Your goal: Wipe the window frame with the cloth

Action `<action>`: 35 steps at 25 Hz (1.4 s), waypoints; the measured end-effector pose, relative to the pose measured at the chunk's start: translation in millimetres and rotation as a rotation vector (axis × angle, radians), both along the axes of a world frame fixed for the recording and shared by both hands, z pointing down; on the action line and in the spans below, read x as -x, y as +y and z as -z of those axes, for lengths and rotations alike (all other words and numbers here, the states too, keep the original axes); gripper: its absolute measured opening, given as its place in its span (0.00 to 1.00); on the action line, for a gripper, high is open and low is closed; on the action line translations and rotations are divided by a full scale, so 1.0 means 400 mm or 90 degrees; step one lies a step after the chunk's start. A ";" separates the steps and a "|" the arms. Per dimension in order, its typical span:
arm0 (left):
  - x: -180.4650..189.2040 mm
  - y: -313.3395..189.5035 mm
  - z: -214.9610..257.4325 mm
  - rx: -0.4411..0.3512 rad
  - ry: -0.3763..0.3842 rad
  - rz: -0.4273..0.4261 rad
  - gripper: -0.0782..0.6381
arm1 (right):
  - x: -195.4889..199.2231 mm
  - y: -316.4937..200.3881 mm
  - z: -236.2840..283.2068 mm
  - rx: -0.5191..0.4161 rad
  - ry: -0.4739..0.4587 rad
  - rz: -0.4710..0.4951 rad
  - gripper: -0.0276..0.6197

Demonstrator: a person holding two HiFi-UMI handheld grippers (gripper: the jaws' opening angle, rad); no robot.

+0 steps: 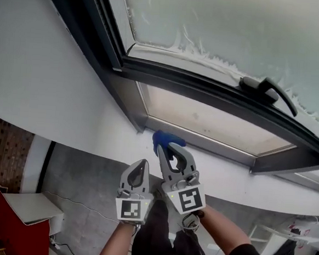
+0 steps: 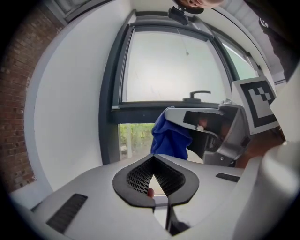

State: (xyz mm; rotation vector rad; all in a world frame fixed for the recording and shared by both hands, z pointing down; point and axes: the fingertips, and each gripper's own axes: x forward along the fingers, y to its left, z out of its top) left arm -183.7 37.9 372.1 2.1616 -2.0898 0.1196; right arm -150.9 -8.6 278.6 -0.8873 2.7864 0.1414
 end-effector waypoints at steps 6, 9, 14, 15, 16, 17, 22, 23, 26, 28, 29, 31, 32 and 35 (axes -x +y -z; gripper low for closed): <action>-0.224 0.099 0.079 0.007 -0.007 -0.081 0.11 | -0.302 0.141 0.061 0.000 0.037 -0.061 0.08; -0.356 0.157 0.125 0.001 -0.021 -0.128 0.11 | -0.462 0.223 0.096 -0.024 0.052 -0.098 0.08; -0.592 0.269 0.188 -0.002 -0.025 -0.176 0.12 | -0.702 0.369 0.125 -0.039 0.080 -0.134 0.08; -0.638 0.288 0.196 0.000 -0.024 -0.183 0.11 | -0.747 0.394 0.128 -0.035 0.083 -0.142 0.08; -0.681 0.306 0.201 0.001 -0.023 -0.190 0.11 | -0.794 0.419 0.132 -0.028 0.085 -0.153 0.08; -0.719 0.322 0.206 0.003 -0.024 -0.196 0.11 | -0.840 0.444 0.136 -0.020 0.084 -0.166 0.08; -0.854 0.377 0.257 -0.017 -0.049 -0.246 0.11 | -1.043 0.554 0.146 0.004 0.105 -0.237 0.08; -0.886 0.388 0.265 -0.019 -0.056 -0.266 0.11 | -1.076 0.568 0.140 0.010 0.117 -0.252 0.08; -0.971 0.418 0.281 -0.018 -0.040 -0.307 0.11 | -1.156 0.599 0.141 0.026 0.124 -0.293 0.08; -1.015 0.432 0.283 -0.013 -0.021 -0.328 0.11 | -1.193 0.613 0.153 0.029 0.117 -0.318 0.08; -1.035 0.438 0.288 -0.016 -0.017 -0.341 0.11 | -1.206 0.619 0.158 0.029 0.115 -0.328 0.08; -1.067 0.447 0.303 -0.032 -0.019 -0.366 0.11 | -1.218 0.627 0.165 0.026 0.116 -0.343 0.08; -1.075 0.451 0.312 -0.042 -0.019 -0.375 0.11 | -1.216 0.628 0.168 0.025 0.116 -0.347 0.08; -1.066 0.471 0.344 -0.070 -0.008 -0.386 0.12 | -1.182 0.640 0.185 0.017 0.113 -0.344 0.08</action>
